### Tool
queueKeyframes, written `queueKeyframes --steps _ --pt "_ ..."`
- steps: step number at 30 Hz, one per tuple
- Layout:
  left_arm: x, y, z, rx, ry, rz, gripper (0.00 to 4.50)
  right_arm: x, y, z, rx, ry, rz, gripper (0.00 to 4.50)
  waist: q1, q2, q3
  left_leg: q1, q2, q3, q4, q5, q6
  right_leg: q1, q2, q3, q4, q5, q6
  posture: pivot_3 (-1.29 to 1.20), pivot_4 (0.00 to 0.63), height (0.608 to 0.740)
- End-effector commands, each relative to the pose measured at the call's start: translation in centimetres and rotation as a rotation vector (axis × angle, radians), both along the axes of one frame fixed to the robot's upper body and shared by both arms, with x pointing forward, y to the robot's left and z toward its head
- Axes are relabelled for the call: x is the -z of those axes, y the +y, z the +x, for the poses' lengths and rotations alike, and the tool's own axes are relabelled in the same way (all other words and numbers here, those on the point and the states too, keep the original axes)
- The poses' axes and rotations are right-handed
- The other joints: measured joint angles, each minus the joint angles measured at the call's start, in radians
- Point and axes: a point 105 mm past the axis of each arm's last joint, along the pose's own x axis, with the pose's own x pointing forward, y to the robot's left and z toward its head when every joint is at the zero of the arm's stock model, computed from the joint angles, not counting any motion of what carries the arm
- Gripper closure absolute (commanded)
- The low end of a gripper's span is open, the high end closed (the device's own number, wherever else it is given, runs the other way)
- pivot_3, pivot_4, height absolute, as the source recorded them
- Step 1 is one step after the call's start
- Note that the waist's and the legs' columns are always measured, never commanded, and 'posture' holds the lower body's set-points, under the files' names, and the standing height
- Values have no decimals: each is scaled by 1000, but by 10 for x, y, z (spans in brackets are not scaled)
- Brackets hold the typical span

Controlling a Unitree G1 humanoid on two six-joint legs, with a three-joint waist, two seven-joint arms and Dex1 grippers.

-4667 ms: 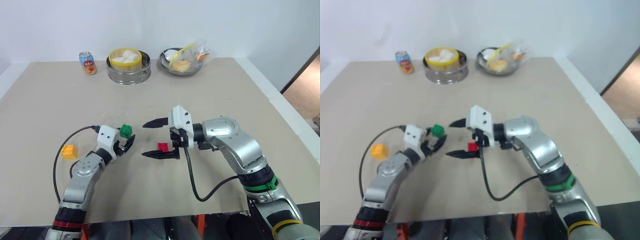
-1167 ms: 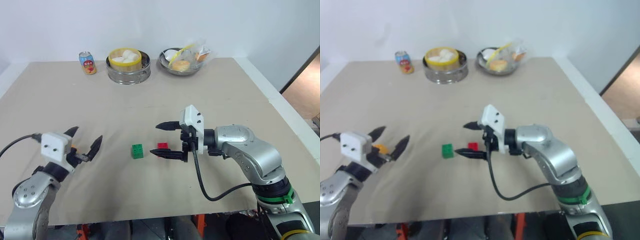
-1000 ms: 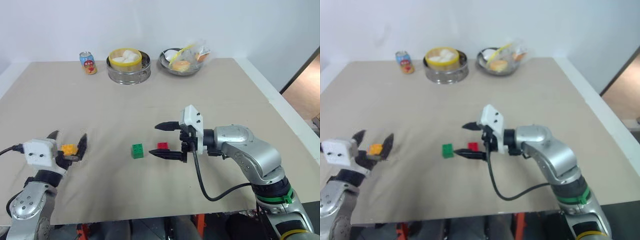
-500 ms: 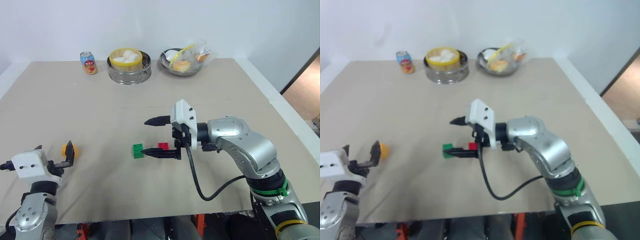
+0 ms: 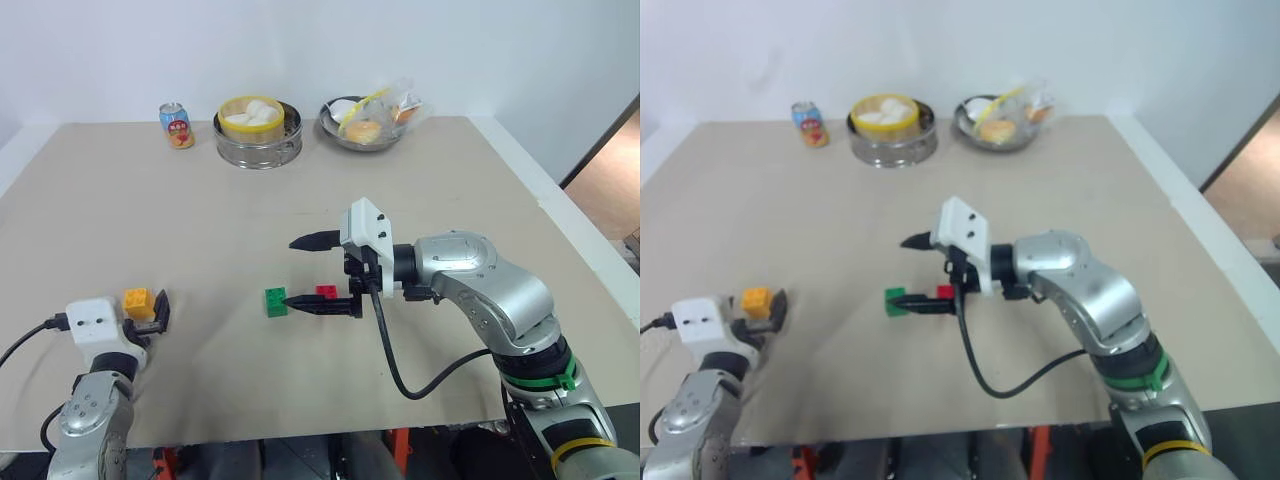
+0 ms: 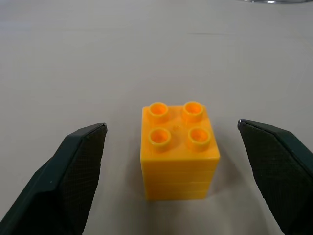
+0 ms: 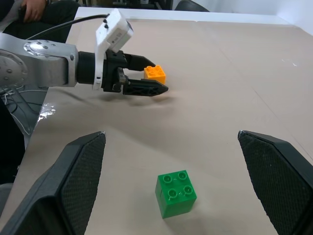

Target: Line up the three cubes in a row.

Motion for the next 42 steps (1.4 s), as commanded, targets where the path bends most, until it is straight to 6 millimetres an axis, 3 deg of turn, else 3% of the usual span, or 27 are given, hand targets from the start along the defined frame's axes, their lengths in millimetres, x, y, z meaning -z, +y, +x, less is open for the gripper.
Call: queueKeyframes --steps 1,6,10,12,16,22,32,42 --pt "-8 0 4 14 -24 20 1489 -12 -1 -5 -6 -55 14 0 0 0 0 0 0 0 0 0 0 0 0 0 0 0 0 0 150 740" --pt "-10 3 4 10 -22 29 3144 -12 -3 -4 4 -57 13 0 0 0 0 0 0 0 0 0 0 0 0 0 0 0 0 0 150 740" --pt "-11 5 0 62 -10 47 3129 -11 -3 -4 13 -57 13 0 0 0 0 0 0 0 0 0 0 0 0 0 0 0 0 0 150 740" --pt "-19 -3 2 187 -34 84 3129 -11 -4 -3 17 -55 14 0 0 0 0 0 0 0 -1 0 0 -1 0 0 0 0 0 0 150 740" --pt "-25 -58 -5 785 -8 216 3129 -11 -4 -1 21 -57 12 0 0 -2 1 -1 0 0 -1 0 0 -2 0 -1 0 0 -1 0 150 740" --pt "-22 -67 -1 1216 77 327 3129 -11 -6 1 34 -74 4 0 0 0 1 -5 0 2 -2 0 -1 -10 -2 -1 0 0 -2 0 150 740" --pt "-31 -80 35 1447 57 366 3129 -8 -14 -4 80 -79 -2 0 0 -1 1 -11 1 1 -2 0 -1 -13 2 1 0 0 0 0 150 740" --pt "-25 -94 33 1546 48 367 3129 -4 -22 -8 125 -66 -6 0 -1 -1 1 -10 1 1 -1 0 0 -13 3 2 1 1 0 0 150 740"
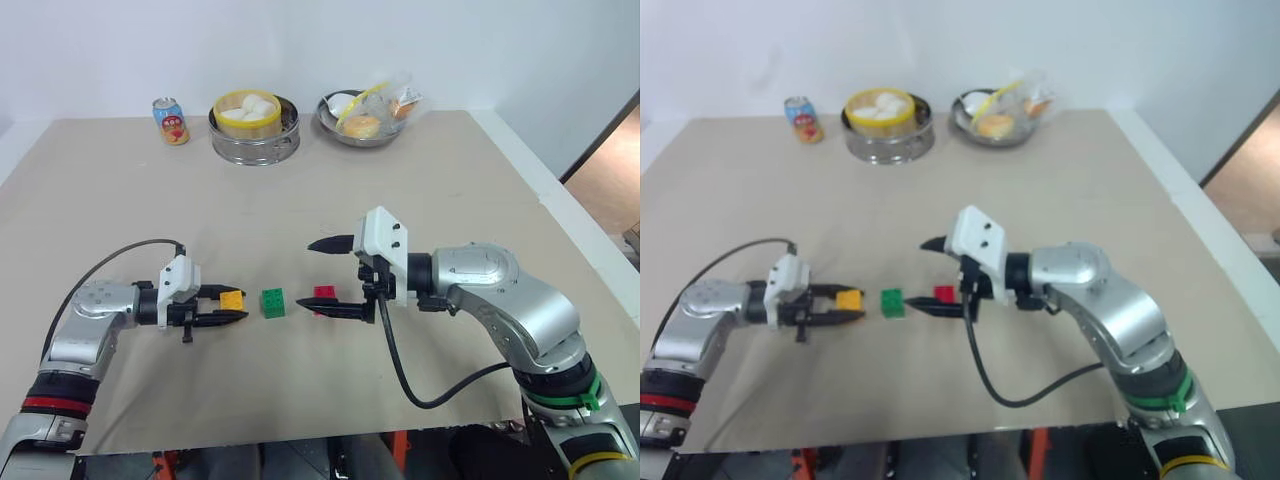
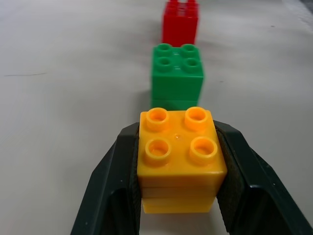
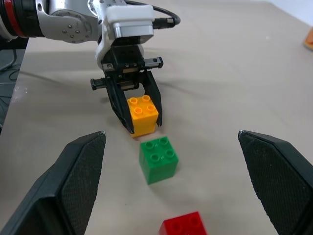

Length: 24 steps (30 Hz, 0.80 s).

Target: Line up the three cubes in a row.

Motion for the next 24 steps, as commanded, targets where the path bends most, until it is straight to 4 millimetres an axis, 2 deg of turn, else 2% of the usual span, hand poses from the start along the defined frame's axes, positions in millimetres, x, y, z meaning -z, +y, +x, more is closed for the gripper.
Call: queueKeyframes --steps 1,14,24 --pt "-3 1 3 12 -45 18 3129 -13 -2 -6 -2 -53 26 0 0 0 0 0 0 0 0 0 0 0 0 0 0 0 0 0 150 740" --pt "4 5 4 -8 -61 39 3129 -1 -10 -5 35 -16 14 0 1 0 0 1 0 0 3 1 1 1 0 1 0 3 0 0 150 740" --pt "-7 14 4 -11 -78 52 3129 3 -13 -7 37 -4 7 0 0 0 0 1 0 0 3 1 2 1 1 1 1 4 0 0 150 740"
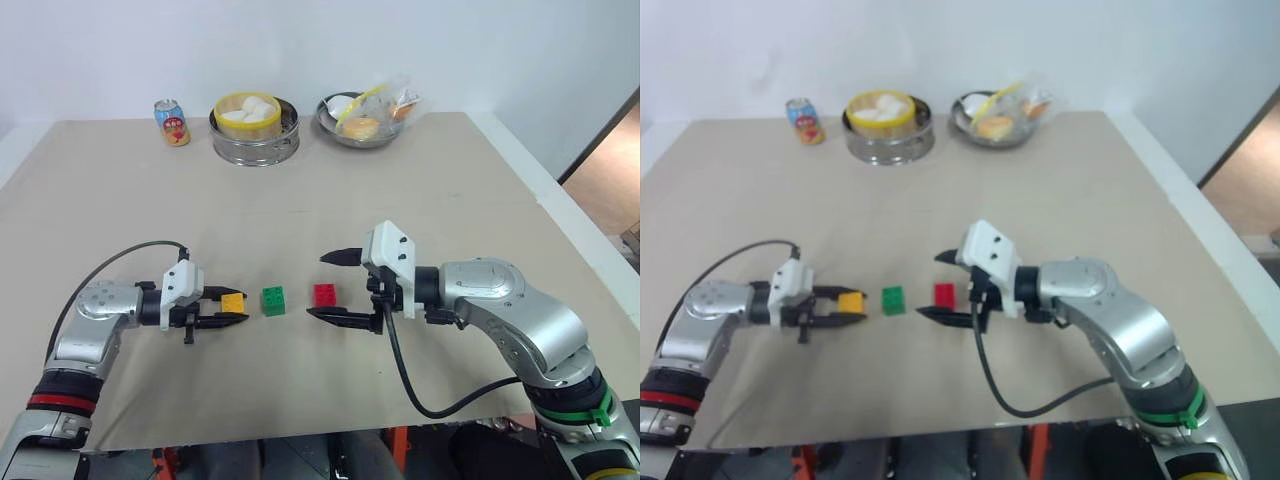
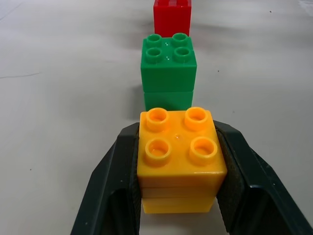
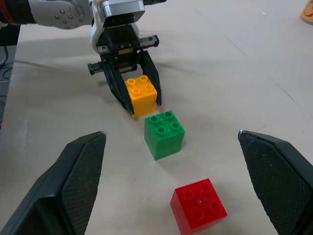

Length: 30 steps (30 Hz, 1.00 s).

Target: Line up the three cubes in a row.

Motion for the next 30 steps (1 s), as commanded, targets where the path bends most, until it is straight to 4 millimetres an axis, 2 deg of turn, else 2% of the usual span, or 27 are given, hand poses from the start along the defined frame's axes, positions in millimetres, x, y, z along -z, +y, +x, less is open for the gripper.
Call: queueKeyframes --steps 1,14,16,22,27,30 --pt "-11 9 0 -5 -34 15 3129 -11 -1 -6 -14 -48 19 0 0 0 0 0 0 0 0 0 0 0 0 0 0 0 0 0 150 740" --pt "-3 14 5 -27 -33 60 3129 -12 0 -5 -24 -48 20 0 0 0 0 0 0 0 0 0 0 0 0 1 1 0 0 0 150 740" --pt "-4 14 5 -29 -31 60 2098 -12 0 -5 -25 -47 21 0 0 0 0 1 0 0 0 0 0 0 0 1 1 1 0 0 150 740" --pt "-14 14 5 -30 -51 58 71 -13 1 -5 -27 -45 24 0 0 0 0 2 0 0 1 0 1 1 1 2 1 1 -1 0 150 740" --pt "-22 16 -3 -29 -41 51 26 -14 3 -3 -28 -38 36 0 0 0 0 1 0 1 0 0 1 0 1 2 1 1 0 0 150 740" --pt "-30 20 -16 -66 -11 18 26 -15 2 -1 -7 -29 66 0 -8 0 0 2 1 1 0 0 1 0 1 3 1 1 0 0 150 740"
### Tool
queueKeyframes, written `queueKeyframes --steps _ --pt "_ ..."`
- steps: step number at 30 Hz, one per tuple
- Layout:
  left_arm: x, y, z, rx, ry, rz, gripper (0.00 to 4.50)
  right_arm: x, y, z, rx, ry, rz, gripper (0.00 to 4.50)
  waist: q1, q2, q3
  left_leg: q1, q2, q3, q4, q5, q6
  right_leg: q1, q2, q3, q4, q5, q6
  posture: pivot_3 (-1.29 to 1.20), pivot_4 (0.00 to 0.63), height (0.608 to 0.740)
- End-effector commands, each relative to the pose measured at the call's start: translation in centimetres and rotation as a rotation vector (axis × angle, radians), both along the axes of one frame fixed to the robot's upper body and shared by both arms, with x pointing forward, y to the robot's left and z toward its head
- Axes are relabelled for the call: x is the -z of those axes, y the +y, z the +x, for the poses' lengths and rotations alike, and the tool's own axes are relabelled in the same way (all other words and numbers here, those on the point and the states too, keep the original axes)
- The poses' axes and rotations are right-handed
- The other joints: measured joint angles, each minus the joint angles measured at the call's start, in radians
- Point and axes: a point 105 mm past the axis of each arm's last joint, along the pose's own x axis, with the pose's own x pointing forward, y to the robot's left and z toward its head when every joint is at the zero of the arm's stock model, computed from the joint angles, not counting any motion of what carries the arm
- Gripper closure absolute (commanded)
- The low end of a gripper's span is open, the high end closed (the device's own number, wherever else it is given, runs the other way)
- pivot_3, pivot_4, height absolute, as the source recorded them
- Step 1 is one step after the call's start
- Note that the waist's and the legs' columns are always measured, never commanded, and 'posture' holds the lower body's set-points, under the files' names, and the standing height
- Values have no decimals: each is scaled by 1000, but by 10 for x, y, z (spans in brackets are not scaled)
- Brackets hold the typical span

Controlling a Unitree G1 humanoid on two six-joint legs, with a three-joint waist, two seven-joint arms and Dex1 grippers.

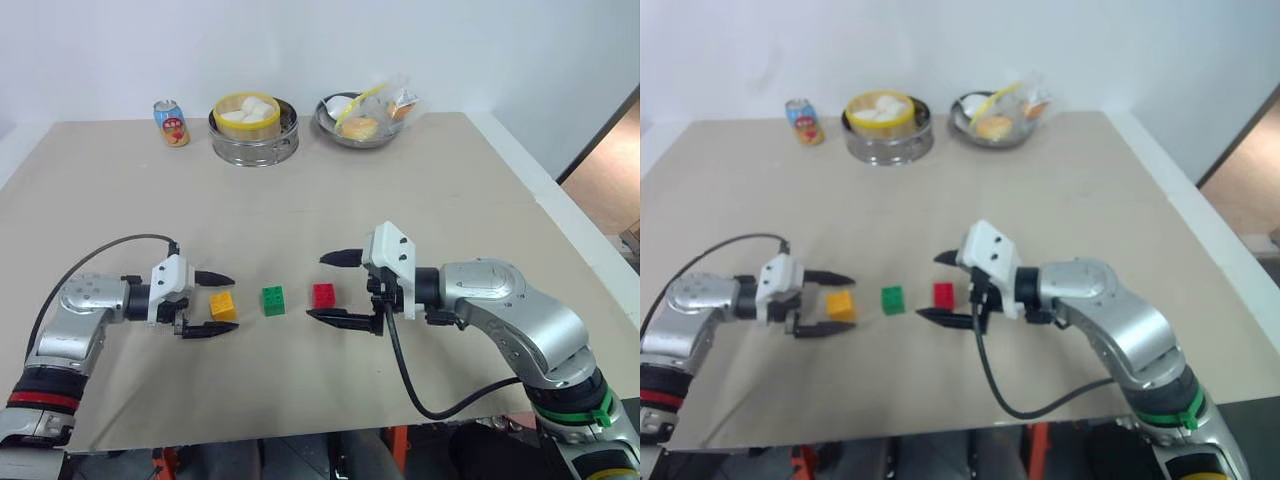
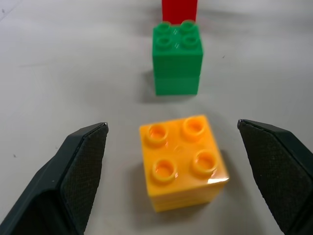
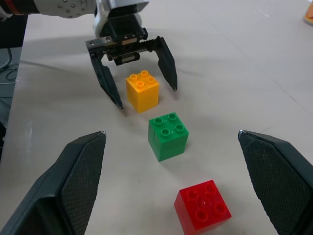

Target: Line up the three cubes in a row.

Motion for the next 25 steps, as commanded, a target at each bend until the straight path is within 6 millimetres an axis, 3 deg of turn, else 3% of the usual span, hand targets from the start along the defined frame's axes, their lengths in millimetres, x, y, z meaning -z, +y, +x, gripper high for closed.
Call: queueKeyframes --steps 1,5,10,16,21,25 --pt "-21 7 -12 -52 -16 -45 26 -14 -1 2 20 -35 57 0 -4 0 0 0 0 0 0 0 0 0 0 0 0 0 0 0 150 740" --pt "-37 16 -22 -188 0 -132 26 -16 -8 6 71 -32 87 0 -7 0 0 0 1 0 -1 0 0 0 1 0 0 0 0 0 150 740" --pt "-57 40 -14 -477 -102 -238 26 -14 -27 16 185 -51 76 0 -4 0 0 1 1 0 0 0 0 1 0 0 0 0 0 0 150 740" --pt "-50 65 -3 -688 -194 -227 26 -8 -57 36 363 -90 48 0 -4 0 0 3 1 1 0 0 0 2 1 0 0 1 0 0 150 740" --pt "-41 72 12 -770 -232 -173 26 0 -76 43 461 -95 43 0 -3 -1 0 2 1 2 0 0 0 1 1 1 0 1 -1 0 150 740" --pt "-46 74 25 -785 -280 -161 26 3 -83 46 516 -87 68 0 -2 -1 0 2 1 2 0 0 0 1 1 1 0 2 -1 0 150 740"
